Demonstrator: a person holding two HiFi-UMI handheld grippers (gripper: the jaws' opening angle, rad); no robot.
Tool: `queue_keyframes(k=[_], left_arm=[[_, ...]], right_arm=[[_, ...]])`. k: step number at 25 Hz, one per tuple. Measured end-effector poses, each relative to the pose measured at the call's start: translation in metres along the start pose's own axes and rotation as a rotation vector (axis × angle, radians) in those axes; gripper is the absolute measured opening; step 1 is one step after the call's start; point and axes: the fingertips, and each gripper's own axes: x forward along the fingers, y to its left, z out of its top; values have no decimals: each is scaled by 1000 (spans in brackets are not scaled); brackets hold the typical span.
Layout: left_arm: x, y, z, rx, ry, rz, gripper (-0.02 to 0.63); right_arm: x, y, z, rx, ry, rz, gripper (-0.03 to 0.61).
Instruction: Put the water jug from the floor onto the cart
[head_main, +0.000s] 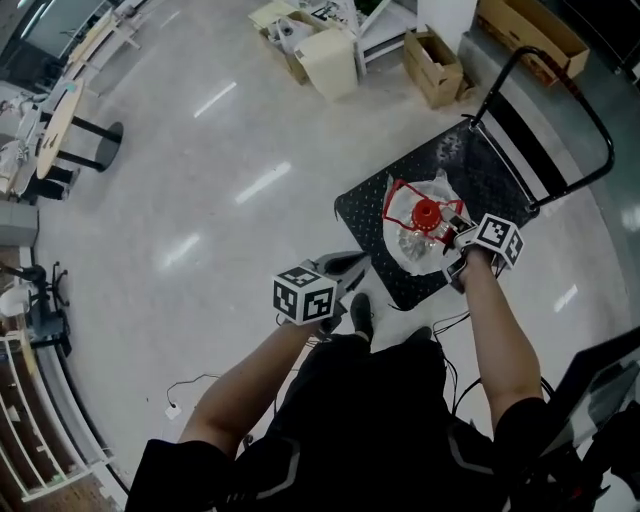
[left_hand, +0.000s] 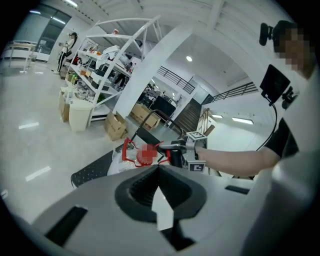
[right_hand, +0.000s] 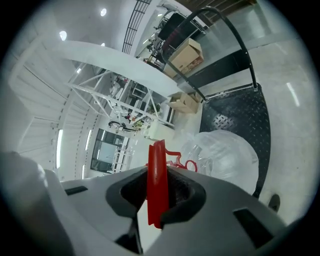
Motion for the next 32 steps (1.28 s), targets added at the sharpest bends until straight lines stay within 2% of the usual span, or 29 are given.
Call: queue_keyframes(k=[6,14,18,22,29,32], left_arm=[[-11,25,-3,-21,4,37,-3],[-12,38,-15,-43,23,43,-3],[-11,36,-14,-34,29,34,-3],[-11,35,-16,-39,25,37,-3],[-3,21,-25,-44,41,15,-3],[6,14,-29,-44,54,3,-3]], right_arm=[[54,4,-12,-3,43,9,60],[81,-22,-24,-22,58,-33,60],[83,-29,-24,-42,59,-42,60],[78,-34,-25,-18,62,-36,60],[45,-69,-12,51,-17,-56,60],[34,-86,-10,38,-23,-67,60]])
